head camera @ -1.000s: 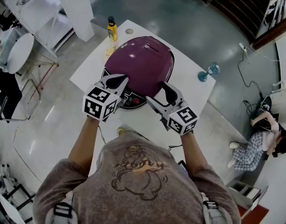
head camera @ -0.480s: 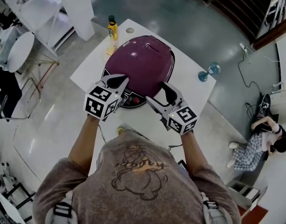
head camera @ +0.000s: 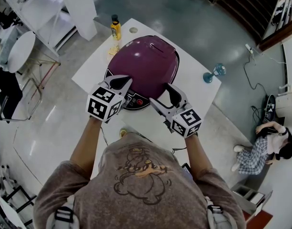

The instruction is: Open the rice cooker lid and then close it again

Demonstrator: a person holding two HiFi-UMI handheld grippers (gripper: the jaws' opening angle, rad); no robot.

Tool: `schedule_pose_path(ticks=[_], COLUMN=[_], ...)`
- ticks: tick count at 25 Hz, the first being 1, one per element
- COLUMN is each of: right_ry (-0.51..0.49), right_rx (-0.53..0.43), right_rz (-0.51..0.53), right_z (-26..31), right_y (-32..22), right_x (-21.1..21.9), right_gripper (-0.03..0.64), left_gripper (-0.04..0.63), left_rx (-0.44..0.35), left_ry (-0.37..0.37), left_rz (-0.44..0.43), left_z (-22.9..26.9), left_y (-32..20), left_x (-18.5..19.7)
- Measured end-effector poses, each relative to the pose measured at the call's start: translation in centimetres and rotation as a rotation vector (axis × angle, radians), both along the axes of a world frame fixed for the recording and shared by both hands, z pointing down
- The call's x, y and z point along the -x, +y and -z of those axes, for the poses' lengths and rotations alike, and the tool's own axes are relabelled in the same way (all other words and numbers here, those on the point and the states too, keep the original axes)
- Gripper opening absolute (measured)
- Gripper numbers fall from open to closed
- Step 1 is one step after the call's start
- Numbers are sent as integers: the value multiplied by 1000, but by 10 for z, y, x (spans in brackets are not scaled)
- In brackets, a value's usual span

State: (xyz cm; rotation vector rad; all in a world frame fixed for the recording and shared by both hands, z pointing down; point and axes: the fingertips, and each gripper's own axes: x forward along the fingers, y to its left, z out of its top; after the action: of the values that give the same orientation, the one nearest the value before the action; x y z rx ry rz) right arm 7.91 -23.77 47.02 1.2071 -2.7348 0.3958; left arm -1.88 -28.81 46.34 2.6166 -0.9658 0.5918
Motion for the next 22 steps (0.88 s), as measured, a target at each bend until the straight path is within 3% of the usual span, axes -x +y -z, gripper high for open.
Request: schedule_pose_path(ticks=[22], right_ry=[14], right_rx=[-12], right_rz=[-13], right_z=[-4], right_y=[-1], right_x=[1], right_gripper=[318], left_gripper=[20], left_rx=[68], left_ry=[-101], left_rz=[-55], left_z=[-8], left_y=[0], left_x=[-2])
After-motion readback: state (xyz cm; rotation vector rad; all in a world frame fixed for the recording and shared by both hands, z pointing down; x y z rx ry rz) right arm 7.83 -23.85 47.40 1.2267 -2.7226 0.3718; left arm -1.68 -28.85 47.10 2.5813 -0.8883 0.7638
